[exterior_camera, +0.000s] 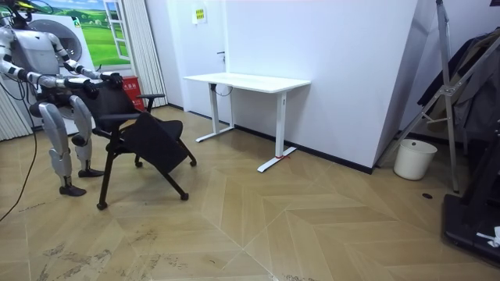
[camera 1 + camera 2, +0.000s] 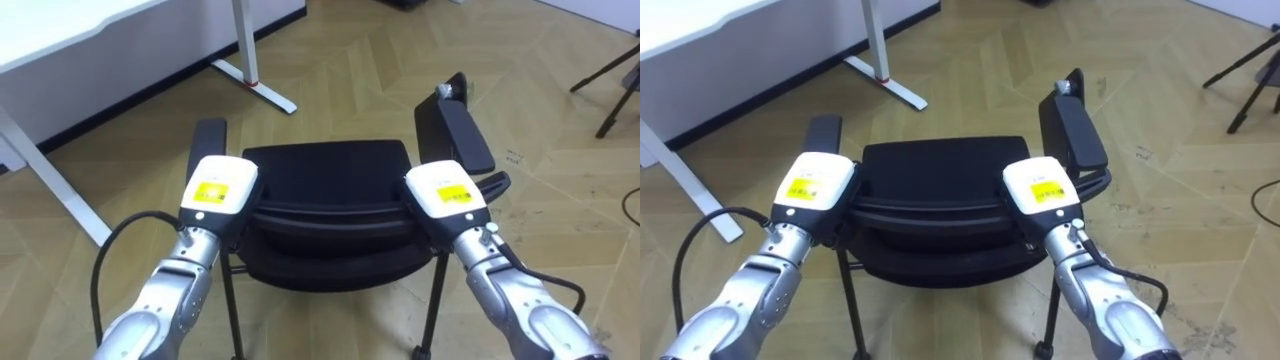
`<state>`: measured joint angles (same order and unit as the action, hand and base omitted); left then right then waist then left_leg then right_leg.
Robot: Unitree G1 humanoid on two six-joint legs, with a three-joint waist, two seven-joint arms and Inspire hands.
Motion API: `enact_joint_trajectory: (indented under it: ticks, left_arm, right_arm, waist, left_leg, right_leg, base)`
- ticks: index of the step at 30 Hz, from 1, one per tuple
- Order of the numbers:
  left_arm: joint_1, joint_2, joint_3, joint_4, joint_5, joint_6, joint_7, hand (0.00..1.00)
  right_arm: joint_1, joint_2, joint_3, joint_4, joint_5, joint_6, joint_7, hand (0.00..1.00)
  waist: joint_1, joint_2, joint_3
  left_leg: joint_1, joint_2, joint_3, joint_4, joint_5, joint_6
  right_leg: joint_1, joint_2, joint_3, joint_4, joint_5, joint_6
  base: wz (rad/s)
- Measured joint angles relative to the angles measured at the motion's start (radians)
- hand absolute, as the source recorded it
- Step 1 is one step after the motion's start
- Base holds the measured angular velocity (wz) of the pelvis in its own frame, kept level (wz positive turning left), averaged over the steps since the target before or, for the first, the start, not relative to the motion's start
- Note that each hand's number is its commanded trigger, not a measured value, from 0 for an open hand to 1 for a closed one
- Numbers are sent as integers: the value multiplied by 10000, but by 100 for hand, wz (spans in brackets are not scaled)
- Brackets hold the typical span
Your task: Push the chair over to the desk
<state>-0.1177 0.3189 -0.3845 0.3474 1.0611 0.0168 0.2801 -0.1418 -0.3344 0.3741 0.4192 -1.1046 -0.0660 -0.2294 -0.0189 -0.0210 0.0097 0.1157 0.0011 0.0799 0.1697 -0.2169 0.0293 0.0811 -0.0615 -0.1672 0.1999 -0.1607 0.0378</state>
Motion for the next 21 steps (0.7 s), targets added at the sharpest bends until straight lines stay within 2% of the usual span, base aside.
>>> enact_joint_trajectory:
  ticks: [7, 11, 14, 16, 18, 20, 21]
  left_arm:
    - [-35, -6, -12, 73, -1, 13, -46, 100]
    - [-187, -23, -11, 317, -3, -7, -58, 100]
    - [-303, -33, -17, 489, 20, -52, -55, 100]
    - [-653, -193, 102, 868, 167, -215, -55, 100]
    - [-946, -332, 131, 1210, 301, -243, -51, 100]
    - [-1448, -371, 137, 1847, 299, -382, 67, 100]
    - [-1563, -385, 137, 2040, 293, -411, 185, 100]
  right_arm:
    - [-2, 103, 1, 192, -17, 1, -135, 100]
    - [-146, 178, 115, 419, 20, 34, -205, 100]
    - [-175, 171, 141, 501, 105, 35, -209, 100]
    - [-335, 182, 129, 756, 127, 29, -323, 100]
    - [-549, 203, 121, 1103, 215, 24, -432, 100]
    - [-925, 372, 126, 1589, 395, 8, -520, 100]
    - [-1027, 410, 127, 1699, 390, 1, -521, 100]
  waist:
    - [-4, -92, -36]
    - [36, -202, 6]
    - [4, -267, 1]
    - [7, -315, 4]
    - [-5, -380, 39]
    - [14, -380, 159]
    - [15, -384, 173]
  left_leg:
    - [4, 2, -15, 71, 2, -1]
    - [-36, 24, -57, 191, 3, -3]
    - [-180, 47, -167, 344, -1, -4]
    - [-497, 81, -376, 695, -80, -32]
    - [-892, 131, -568, 1209, -222, -75]
    - [-1418, 245, -634, 2199, -635, -174]
    - [-1568, 262, -689, 2512, -749, -211]
  right_leg:
    - [55, -10, -41, -9, 0, 0]
    - [66, -39, -126, 45, -9, -15]
    - [44, -71, -258, 72, -14, -23]
    - [-143, -85, -389, 312, -61, -58]
    - [-321, -84, -577, 562, -142, -127]
    - [-657, -53, -763, 1369, -536, -288]
    - [-791, -54, -778, 1696, -695, -320]
  base:
    - [1]
    - [1]
    - [13]
    - [22]
    - [26]
    - [20]
    - [18]
